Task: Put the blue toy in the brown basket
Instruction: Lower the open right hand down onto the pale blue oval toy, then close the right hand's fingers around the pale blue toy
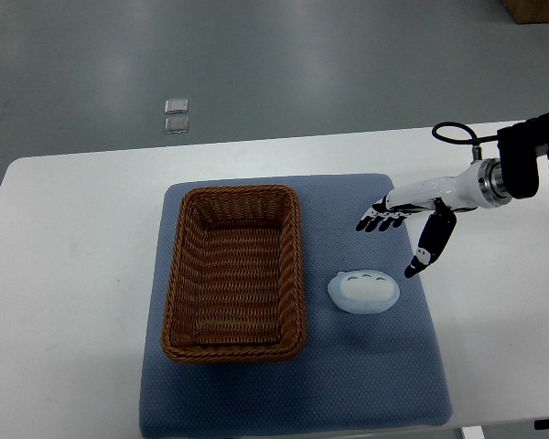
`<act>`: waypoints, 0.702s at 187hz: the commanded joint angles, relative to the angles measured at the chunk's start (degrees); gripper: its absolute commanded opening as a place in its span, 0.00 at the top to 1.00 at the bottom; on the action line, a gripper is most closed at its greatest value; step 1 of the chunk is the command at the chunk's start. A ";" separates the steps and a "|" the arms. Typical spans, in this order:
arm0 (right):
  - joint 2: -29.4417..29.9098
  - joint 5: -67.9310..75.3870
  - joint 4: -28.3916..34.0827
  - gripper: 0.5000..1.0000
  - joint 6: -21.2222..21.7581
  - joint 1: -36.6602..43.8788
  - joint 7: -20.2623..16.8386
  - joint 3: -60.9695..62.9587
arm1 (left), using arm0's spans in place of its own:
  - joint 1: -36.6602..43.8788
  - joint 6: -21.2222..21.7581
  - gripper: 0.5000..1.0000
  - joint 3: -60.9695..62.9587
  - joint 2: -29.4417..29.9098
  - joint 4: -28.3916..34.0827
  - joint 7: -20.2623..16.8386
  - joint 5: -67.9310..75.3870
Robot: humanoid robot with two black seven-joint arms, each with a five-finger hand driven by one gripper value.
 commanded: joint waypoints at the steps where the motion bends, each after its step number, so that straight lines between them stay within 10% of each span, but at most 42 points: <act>1: 0.75 -0.09 -0.17 0.18 -2.09 -1.93 0.18 0.38 | 0.00 0.00 0.00 0.00 0.00 -0.13 -0.01 0.01; 131: 5.76 0.00 -2.19 0.18 -5.17 -11.52 0.44 4.69 | 0.00 0.00 0.00 0.17 0.00 0.31 -0.01 0.01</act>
